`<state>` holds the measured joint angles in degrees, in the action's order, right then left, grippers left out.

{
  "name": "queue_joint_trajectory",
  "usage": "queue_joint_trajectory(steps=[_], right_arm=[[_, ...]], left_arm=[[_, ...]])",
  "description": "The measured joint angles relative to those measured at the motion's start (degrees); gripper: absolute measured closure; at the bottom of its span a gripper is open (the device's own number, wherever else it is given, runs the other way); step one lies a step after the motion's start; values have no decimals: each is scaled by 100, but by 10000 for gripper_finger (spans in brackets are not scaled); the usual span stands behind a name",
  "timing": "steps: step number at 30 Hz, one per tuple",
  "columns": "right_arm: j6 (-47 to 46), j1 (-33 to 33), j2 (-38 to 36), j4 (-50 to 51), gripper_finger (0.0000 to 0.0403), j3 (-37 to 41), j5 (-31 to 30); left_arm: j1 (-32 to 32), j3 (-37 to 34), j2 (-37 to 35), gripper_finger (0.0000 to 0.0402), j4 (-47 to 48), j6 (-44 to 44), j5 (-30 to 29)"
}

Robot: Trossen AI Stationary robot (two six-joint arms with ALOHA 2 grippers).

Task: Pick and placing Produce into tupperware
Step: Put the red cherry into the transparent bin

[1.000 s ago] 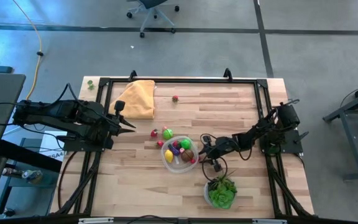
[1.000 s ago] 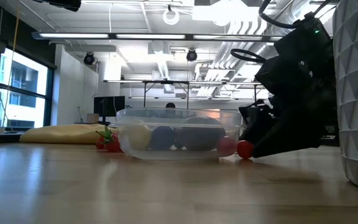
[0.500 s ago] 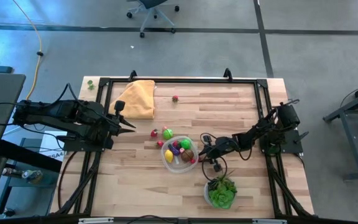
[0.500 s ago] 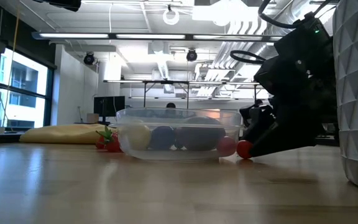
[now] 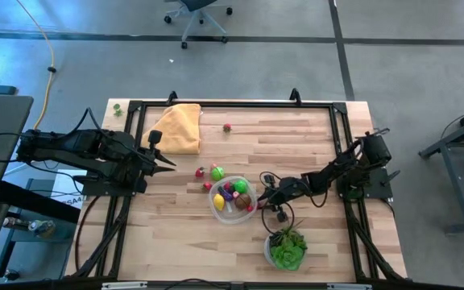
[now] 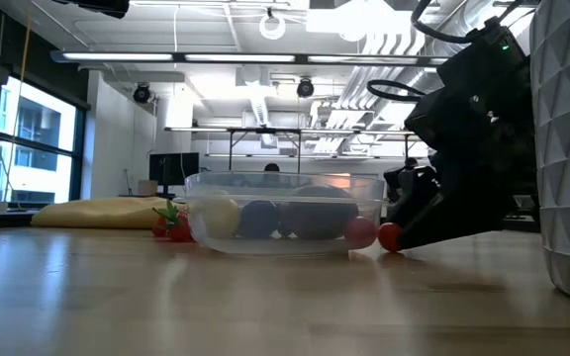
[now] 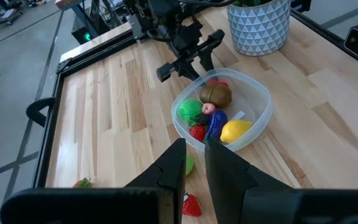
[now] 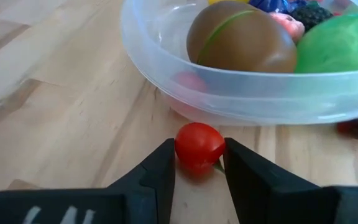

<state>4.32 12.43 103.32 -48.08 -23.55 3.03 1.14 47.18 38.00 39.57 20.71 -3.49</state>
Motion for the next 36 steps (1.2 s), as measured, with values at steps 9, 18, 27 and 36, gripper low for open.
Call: queue_joint_trajectory(steps=[9, 18, 27, 36], right_arm=[[210, -4, -999, 1462, 290, 7, -443], [402, -200, -2315, 2637, 290, 11, -877], [-145, -684, -3057, 2855, 290, -514, -1054], [-84, -881, -2397, 4707, 290, -2416, -620]], left_arm=[[0, 0, 2, 350, 0, 2, 0], [0, 0, 0, 350, -2, 1, 0], [0, 0, 2, 350, 0, 0, 0], [0, 0, 1, 350, 0, 1, 0]])
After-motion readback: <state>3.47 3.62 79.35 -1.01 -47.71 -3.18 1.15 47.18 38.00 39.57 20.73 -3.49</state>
